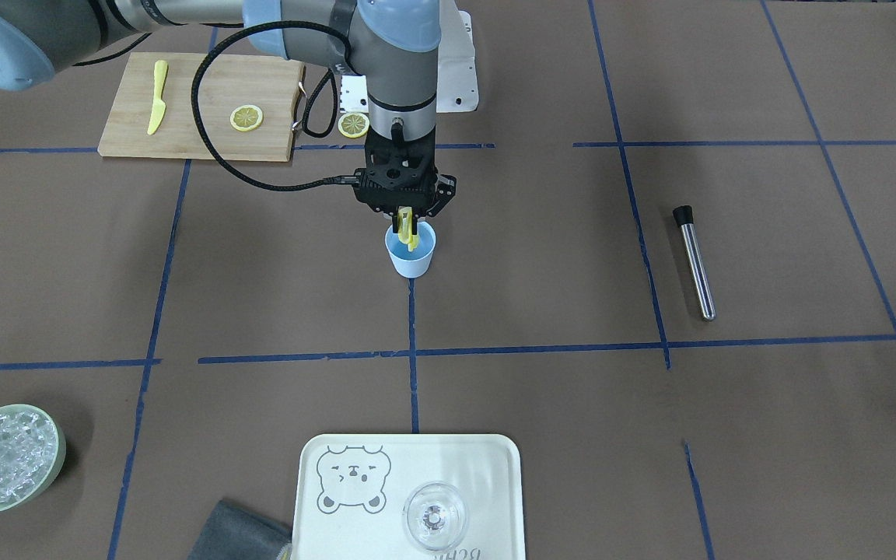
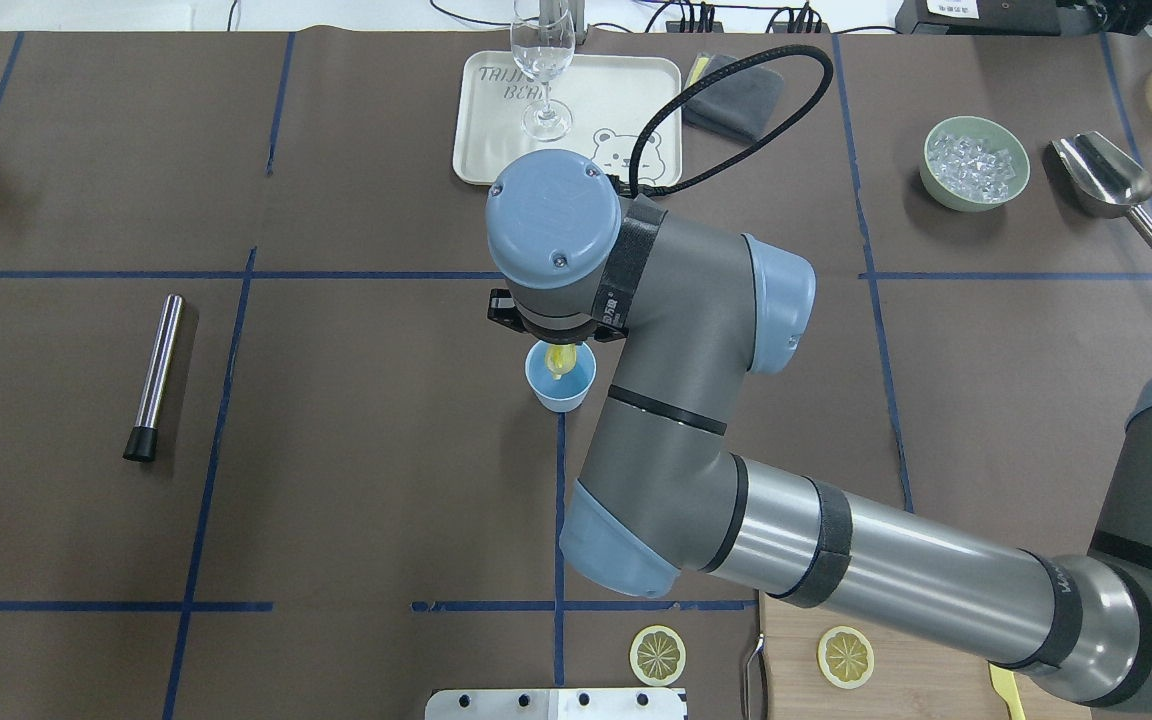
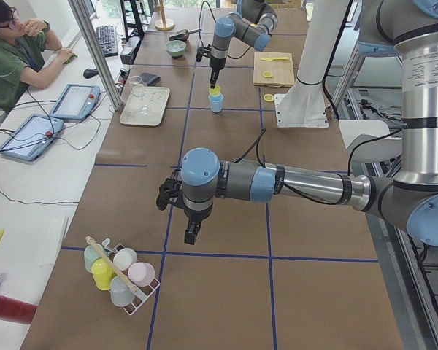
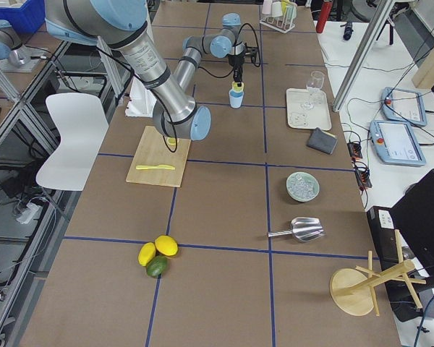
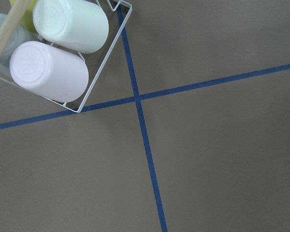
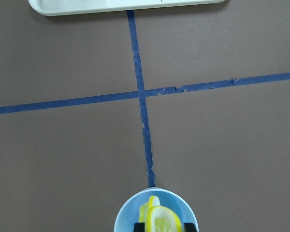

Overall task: Squeeze lemon into cup
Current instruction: 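Squeeze and release the lemon slice into the blue cup with the right gripper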

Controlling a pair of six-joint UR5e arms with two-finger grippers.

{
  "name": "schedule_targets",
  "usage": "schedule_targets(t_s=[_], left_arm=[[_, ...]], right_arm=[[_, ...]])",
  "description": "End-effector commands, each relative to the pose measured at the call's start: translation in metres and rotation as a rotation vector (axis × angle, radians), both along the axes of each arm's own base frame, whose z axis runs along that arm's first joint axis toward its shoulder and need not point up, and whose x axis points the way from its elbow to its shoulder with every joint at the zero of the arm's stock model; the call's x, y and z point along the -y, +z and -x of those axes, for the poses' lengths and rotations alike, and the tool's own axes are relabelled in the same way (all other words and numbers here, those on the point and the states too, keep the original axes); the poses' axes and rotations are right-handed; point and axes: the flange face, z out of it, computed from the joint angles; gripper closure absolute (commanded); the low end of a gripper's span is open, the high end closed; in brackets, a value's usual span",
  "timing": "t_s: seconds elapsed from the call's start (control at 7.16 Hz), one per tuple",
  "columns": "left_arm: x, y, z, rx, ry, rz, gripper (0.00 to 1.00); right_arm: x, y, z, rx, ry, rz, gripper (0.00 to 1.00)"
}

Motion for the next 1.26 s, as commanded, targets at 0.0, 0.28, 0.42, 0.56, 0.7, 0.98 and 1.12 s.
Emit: schedule_targets(t_s=[0.0,0.28,0.42,0.56,0.7,0.98,1.12], left_arm=[[0.000,0.000,0.000,0.000,-0.001,0.001,0.00],[0.000,0.000,0.000,0.000,0.000,0.000,0.00],[0.000,-0.001,0.000,0.000,-0.001,-0.001,0.00],[0.000,0.001,0.000,0.000,-0.002,0.004,0.00],[0.000,-0.008,0.001,0.002,-0.002,-0.018,0.00],[0.022,-0.028,0.004,0.056,-0.013,-0.113,0.00],[0.035,-0.041,0.005,0.067,-0.031,-0.166,0.00]], right_arm=[[-0.001,-0.002,0.000,0.002,-0.004,-0.004,0.00],[-0.002,-0.005,-0.002,0.008,-0.004,-0.007,0.00],[-0.002,-0.006,-0.003,0.011,-0.003,-0.007,0.00],[-0.004,-0.009,-0.006,0.020,-0.006,-0.013,0.00],[0.004,-0.005,-0.013,0.005,-0.036,-0.051,0.00],[0.041,0.027,-0.051,-0.031,-0.058,-0.064,0.00],[0.058,0.053,-0.089,-0.046,-0.103,-0.097,0.00]])
